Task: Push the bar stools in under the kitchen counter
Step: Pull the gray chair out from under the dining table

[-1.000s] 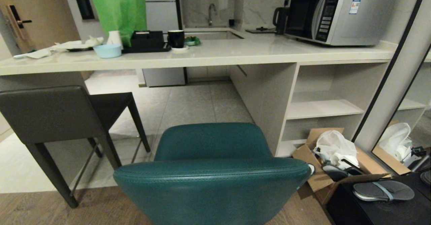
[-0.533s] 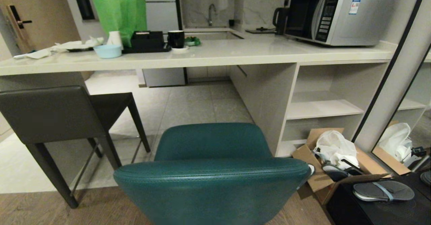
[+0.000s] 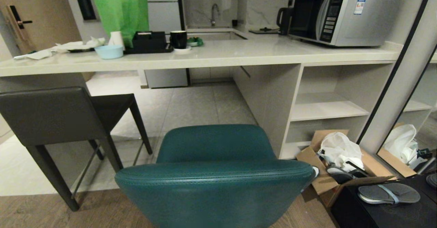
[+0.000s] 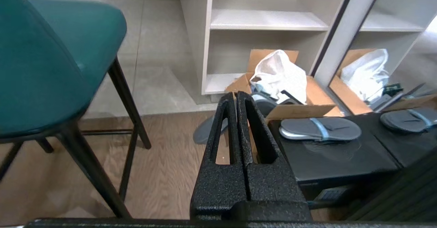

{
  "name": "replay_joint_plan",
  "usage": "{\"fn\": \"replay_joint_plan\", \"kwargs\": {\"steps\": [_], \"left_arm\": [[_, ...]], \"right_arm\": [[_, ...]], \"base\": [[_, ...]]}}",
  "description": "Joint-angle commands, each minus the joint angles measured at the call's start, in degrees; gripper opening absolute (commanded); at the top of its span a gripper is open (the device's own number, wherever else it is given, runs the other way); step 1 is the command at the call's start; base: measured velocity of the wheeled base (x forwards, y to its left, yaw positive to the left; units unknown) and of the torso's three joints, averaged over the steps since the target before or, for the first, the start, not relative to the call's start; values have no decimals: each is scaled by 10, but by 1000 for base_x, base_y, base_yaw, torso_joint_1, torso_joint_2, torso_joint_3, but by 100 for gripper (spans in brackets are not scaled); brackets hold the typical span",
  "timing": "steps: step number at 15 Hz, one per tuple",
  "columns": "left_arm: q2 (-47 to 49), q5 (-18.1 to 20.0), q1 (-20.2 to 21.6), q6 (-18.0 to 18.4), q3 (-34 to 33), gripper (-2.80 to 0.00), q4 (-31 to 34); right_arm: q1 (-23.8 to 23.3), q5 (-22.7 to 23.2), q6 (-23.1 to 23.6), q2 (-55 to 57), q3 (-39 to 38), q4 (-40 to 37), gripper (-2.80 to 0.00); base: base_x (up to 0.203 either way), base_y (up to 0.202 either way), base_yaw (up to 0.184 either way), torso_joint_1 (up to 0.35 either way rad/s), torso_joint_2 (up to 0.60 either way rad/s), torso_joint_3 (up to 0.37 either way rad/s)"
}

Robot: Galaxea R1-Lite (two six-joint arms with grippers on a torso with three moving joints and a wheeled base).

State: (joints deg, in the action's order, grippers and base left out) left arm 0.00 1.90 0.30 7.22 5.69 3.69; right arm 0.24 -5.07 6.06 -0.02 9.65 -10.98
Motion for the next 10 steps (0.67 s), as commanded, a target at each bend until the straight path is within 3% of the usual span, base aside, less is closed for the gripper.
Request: {"fn": "replay_joint_plan", "kwargs": {"steps": [1,2,4,5,7,10], "left_arm": [[0,-7,0,0,-51,-280,-63],[0,-10,0,-4,-59,-280,-80],[0,-11,-1,-19,-59,-280,-28],[0,-9,0,-31,-59,-280,-36],[0,-8,0,-33,-59,-280,-37],[0,-7,0,-31,-59,-280,-38]], "right_arm": [[0,2,3,0,-60,80,-280],[0,10,4,0,-74,116,-280],[0,29,3,0,-79,114,-280],[0,31,-7,0,-79,114,-280],[0,50,-32,0,-94,113,-280],[1,67,-18,0,-93,108,-280]], "base": [[0,0,0,0,0,0],[0,0,0,0,0,0],[0,0,0,0,0,0],[0,0,0,0,0,0],[0,0,0,0,0,0],[0,0,0,0,0,0]]}}
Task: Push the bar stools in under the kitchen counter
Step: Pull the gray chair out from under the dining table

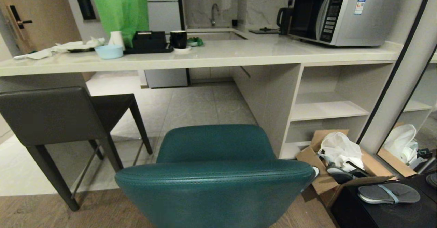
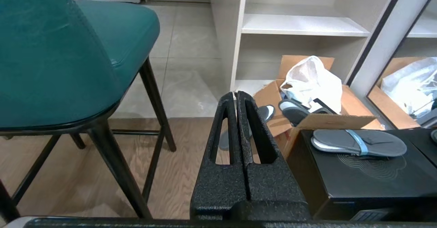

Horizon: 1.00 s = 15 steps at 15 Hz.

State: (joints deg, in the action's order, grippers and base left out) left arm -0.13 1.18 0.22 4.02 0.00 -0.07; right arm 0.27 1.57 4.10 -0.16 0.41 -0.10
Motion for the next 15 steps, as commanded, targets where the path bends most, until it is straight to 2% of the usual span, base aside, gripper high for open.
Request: {"fn": "replay_joint_plan", "kwargs": {"steps": [1,8,10,15], "left_arm": [[1,0,0,0,-3,-280,0],[1,-5,0,-5,-2,-280,1],[1,-9,0,-33,-3,-280,-1],[1,-10,1,-34,-2,-280,-1]], "right_arm": [[0,1,0,2,-1,-1,-280],[0,-1,-1,2,-1,1,-280],[0,-1,-1,2,-1,1,-280],[0,-1,-1,2,-2,1,-280]], "base": [[0,0,0,0,0,0],[0,0,0,0,0,0],[0,0,0,0,0,0],[-155,0,1,4,3,2]]}}
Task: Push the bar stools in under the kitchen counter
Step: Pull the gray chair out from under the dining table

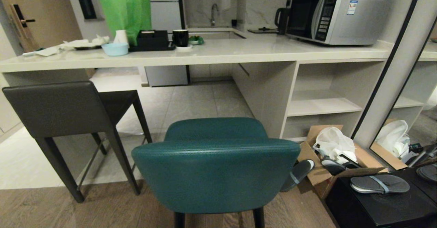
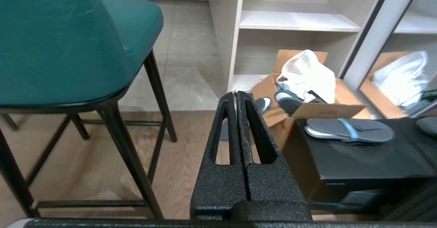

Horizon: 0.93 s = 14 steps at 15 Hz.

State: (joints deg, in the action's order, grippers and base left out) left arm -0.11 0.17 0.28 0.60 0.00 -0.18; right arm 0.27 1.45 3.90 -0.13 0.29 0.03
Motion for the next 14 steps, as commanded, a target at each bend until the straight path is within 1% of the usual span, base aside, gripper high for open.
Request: {"fn": "replay_joint_plan", "kwargs": {"steps": [1,8,10,14], "left_arm": [[1,0,0,0,-3,-280,0],[1,1,0,0,-2,-280,0],[1,1,0,0,-3,-280,0],[1,1,0,0,-2,-280,0]], "right_arm": [[1,0,1,1,0,0,-280],[0,0,1,1,0,0,-280],[0,0,0,1,0,0,-280],[1,0,0,1,0,0,-280]], "base": [[0,0,0,0,0,0],[0,0,0,0,0,0],[1,149,-9,3,4,1],[0,201,-3,0,0,4]]}}
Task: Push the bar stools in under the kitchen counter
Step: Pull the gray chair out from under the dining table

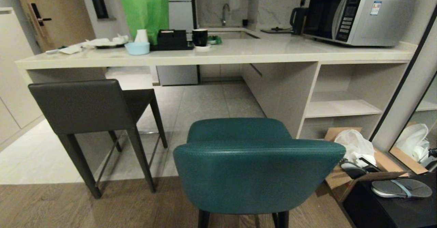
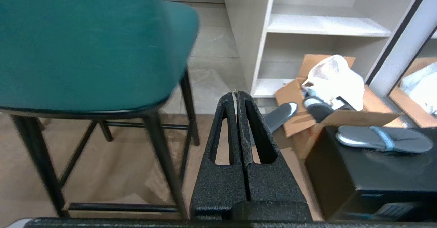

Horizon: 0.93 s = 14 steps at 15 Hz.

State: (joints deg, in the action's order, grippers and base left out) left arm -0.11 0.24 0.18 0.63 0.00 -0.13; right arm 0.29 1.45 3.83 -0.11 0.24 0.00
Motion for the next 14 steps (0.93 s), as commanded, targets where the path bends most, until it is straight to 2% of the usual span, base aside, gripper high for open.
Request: {"fn": "replay_joint_plan", "kwargs": {"steps": [1,14], "left_arm": [[1,0,1,1,-2,-280,0],[1,0,1,1,-2,-280,0]], "right_arm": [[1,0,0,1,0,1,-280],[0,-7,-7,1,0,1,-280]], "base": [[0,202,-3,1,-2,4],[0,197,-2,2,2,2]]}}
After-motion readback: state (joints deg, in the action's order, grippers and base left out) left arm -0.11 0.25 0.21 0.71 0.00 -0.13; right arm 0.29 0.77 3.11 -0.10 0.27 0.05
